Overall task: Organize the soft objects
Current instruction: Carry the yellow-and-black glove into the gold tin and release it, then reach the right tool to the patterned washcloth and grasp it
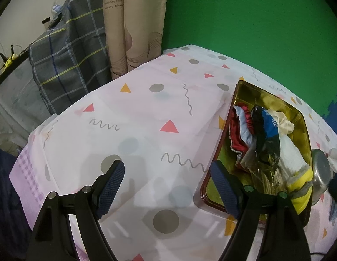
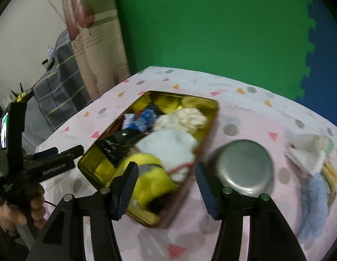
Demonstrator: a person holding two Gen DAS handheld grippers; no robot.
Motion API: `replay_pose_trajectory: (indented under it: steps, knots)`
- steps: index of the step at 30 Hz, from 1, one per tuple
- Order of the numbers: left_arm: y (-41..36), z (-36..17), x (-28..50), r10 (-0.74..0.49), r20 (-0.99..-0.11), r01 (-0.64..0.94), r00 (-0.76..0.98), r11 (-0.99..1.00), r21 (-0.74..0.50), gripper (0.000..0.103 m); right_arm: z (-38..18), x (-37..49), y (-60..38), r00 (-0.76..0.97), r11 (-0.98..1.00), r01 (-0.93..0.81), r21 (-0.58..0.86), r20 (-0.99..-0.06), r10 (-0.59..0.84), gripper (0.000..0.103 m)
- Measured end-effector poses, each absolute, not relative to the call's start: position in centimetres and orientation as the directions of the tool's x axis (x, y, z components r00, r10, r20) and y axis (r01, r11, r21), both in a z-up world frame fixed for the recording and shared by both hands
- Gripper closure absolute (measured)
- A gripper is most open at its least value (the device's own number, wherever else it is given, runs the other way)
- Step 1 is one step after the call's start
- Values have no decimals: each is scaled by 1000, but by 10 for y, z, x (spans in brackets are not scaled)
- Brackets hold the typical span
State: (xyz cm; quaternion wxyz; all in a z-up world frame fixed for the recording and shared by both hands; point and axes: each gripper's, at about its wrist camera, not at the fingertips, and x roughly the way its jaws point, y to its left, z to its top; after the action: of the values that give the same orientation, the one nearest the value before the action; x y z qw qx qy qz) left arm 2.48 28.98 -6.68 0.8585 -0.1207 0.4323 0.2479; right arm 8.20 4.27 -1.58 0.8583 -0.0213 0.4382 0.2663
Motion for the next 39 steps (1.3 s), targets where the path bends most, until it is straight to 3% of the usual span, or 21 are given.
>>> replay_pose_trajectory:
  steps: [10, 17, 32, 39]
  knots:
    - [278, -65, 27, 338, -788, -495, 515, 868, 48, 24, -10, 106, -93, 590, 970, -219, 109, -777, 221, 47]
    - [266, -57, 26, 352, -759, -470, 548, 880, 68, 24, -30, 136, -160, 577, 994, -97, 43, -811, 92, 47]
    - [194, -46, 32, 271, -722, -232, 636, 960, 156, 21, -93, 178, -189, 491, 992, -102, 75, -863, 115, 45]
    - [147, -41, 35, 162, -743, -114, 650, 987, 115, 21, -88, 165, -193, 511, 991, -113, 73, -851, 121, 64]
